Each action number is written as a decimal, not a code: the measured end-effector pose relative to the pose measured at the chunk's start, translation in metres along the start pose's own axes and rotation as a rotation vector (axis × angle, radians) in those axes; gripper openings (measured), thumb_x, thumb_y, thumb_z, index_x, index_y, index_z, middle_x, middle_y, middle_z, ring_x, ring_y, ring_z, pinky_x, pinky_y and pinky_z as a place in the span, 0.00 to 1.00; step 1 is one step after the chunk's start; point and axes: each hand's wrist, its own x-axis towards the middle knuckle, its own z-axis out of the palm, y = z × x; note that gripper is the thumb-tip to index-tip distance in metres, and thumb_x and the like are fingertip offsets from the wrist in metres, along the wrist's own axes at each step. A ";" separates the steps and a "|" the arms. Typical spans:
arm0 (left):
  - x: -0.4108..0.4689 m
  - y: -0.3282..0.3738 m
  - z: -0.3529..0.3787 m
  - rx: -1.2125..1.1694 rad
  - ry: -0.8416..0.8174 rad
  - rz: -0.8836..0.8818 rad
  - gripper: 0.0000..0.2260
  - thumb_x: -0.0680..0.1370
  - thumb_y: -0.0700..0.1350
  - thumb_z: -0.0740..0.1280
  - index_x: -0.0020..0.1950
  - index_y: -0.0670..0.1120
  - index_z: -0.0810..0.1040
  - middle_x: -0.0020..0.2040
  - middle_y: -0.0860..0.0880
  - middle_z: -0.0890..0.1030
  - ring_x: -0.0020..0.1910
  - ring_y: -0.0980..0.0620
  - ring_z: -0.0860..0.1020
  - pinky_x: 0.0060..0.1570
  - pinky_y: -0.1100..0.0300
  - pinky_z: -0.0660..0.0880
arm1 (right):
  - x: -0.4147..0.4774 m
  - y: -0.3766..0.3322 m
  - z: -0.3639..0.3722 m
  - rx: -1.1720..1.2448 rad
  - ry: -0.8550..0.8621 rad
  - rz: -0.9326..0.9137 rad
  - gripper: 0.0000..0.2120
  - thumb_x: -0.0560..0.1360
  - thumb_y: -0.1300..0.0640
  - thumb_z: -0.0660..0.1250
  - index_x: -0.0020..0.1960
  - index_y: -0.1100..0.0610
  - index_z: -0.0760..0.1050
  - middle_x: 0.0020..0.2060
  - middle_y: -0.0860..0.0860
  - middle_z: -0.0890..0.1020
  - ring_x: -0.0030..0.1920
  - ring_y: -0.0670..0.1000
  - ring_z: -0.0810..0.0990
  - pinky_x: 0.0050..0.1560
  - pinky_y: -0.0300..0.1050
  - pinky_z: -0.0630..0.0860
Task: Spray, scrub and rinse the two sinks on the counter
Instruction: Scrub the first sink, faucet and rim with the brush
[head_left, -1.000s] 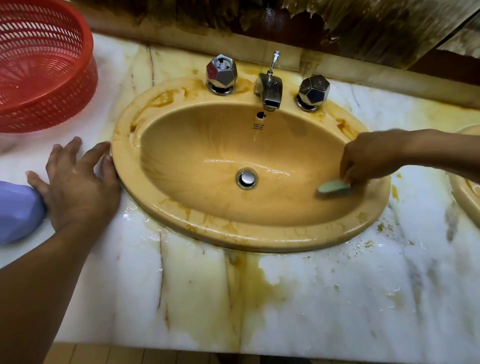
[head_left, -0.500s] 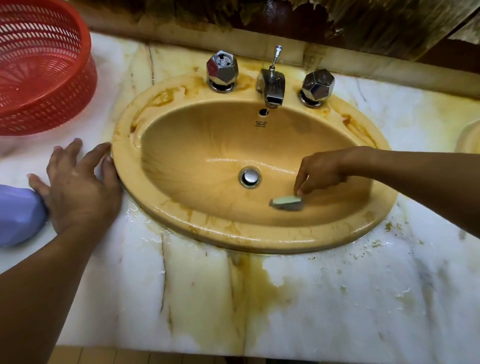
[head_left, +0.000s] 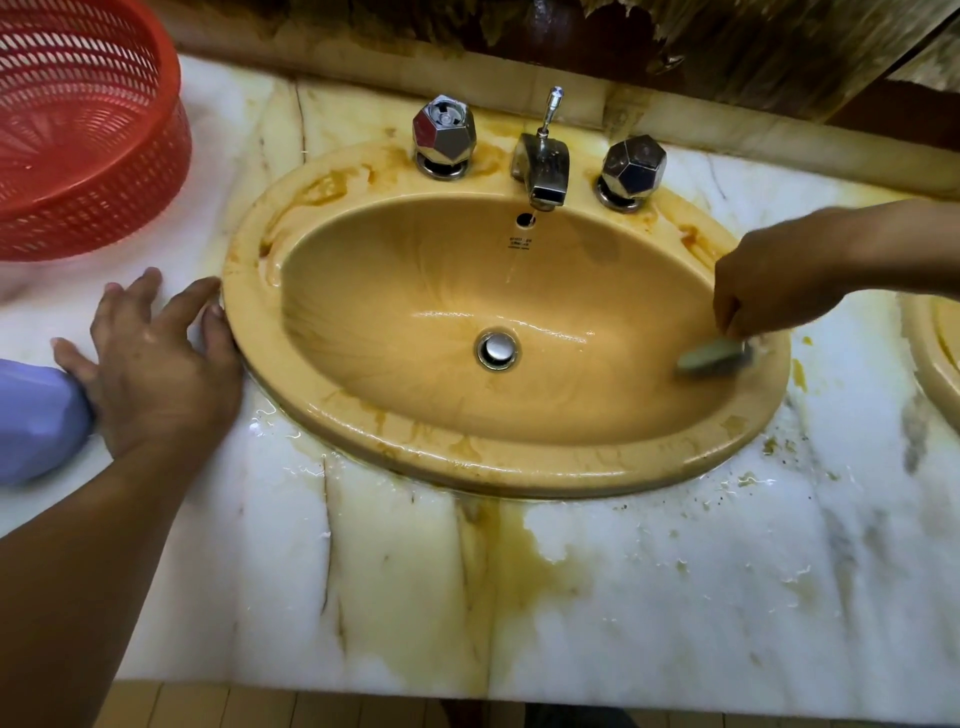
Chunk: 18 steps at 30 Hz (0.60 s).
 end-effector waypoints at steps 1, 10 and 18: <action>0.000 0.000 0.000 0.003 -0.005 0.001 0.19 0.84 0.58 0.55 0.70 0.57 0.77 0.77 0.43 0.70 0.79 0.39 0.60 0.74 0.28 0.57 | 0.000 0.003 -0.002 -0.023 0.060 0.024 0.10 0.80 0.44 0.64 0.53 0.41 0.84 0.49 0.44 0.84 0.49 0.48 0.81 0.46 0.41 0.79; -0.001 0.003 -0.003 0.011 -0.003 -0.003 0.19 0.84 0.57 0.55 0.71 0.56 0.77 0.77 0.44 0.69 0.79 0.40 0.60 0.75 0.29 0.55 | 0.032 -0.043 0.022 0.308 -0.060 -0.156 0.07 0.80 0.46 0.68 0.45 0.42 0.83 0.46 0.43 0.84 0.46 0.50 0.81 0.49 0.46 0.81; -0.003 0.007 -0.006 0.046 -0.021 -0.018 0.18 0.85 0.56 0.57 0.71 0.56 0.78 0.78 0.46 0.69 0.80 0.42 0.60 0.76 0.29 0.51 | 0.072 -0.080 0.021 0.251 0.483 -0.030 0.13 0.82 0.47 0.62 0.63 0.43 0.81 0.51 0.48 0.83 0.48 0.52 0.81 0.41 0.46 0.79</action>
